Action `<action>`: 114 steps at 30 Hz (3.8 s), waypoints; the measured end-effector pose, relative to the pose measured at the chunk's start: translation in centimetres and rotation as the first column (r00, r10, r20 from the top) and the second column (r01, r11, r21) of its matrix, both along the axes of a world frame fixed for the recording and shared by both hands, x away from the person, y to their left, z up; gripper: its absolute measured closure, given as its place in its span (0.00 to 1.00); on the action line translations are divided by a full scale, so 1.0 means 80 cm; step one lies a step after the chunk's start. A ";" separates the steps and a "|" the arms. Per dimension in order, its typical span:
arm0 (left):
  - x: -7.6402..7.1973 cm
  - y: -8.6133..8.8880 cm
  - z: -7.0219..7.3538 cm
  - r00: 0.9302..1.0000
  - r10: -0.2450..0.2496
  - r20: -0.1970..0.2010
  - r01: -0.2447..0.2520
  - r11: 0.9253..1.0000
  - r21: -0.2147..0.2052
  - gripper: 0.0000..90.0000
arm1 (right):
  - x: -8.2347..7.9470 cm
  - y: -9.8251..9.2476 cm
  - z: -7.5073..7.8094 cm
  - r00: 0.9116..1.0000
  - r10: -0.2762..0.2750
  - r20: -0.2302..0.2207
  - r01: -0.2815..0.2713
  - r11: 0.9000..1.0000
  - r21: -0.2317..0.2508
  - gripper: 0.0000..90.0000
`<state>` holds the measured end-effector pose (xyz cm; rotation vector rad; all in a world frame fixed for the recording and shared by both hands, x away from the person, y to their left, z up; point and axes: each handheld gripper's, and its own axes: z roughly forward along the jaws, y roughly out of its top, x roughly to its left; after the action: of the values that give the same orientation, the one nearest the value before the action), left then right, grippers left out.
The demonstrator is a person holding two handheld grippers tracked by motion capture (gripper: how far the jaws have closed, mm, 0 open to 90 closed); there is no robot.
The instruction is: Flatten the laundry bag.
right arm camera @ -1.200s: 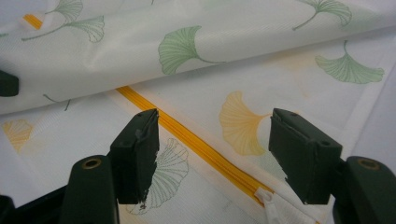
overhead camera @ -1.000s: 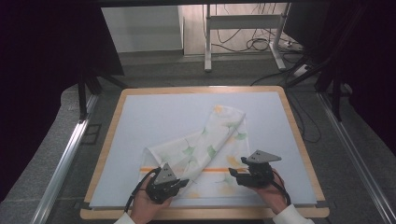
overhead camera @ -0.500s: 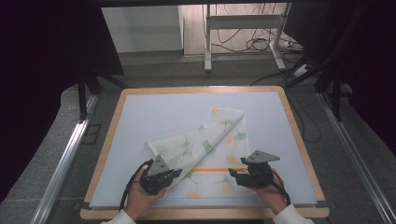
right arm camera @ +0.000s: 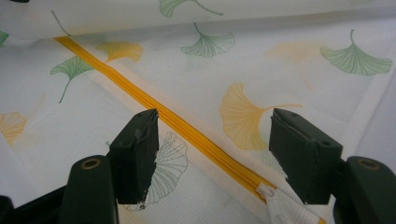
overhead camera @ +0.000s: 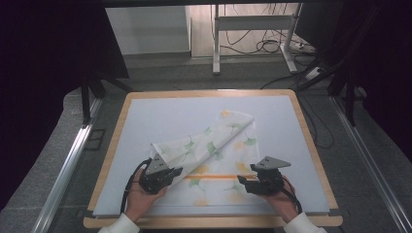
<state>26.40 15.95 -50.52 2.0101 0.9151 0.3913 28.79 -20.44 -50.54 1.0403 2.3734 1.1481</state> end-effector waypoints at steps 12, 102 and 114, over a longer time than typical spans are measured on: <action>0.027 0.018 0.006 0.999 0.045 -0.001 -0.045 0.999 -0.021 0.98 | 0.001 0.000 -0.001 1.000 0.003 -0.009 -0.002 1.000 0.007 0.37; 0.121 0.056 -0.012 0.996 0.090 0.002 -0.090 0.992 0.087 0.95 | 0.003 0.005 -0.002 0.999 0.039 -0.003 -0.039 0.999 0.006 0.37; 0.175 0.028 -0.036 0.996 0.079 -0.048 -0.073 0.989 0.127 1.00 | 0.002 0.010 -0.003 0.998 0.052 -0.017 -0.052 0.999 0.010 0.37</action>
<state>40.36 18.18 -53.40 2.1128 1.0248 0.4495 28.97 -19.68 -50.78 1.0005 2.4245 1.1736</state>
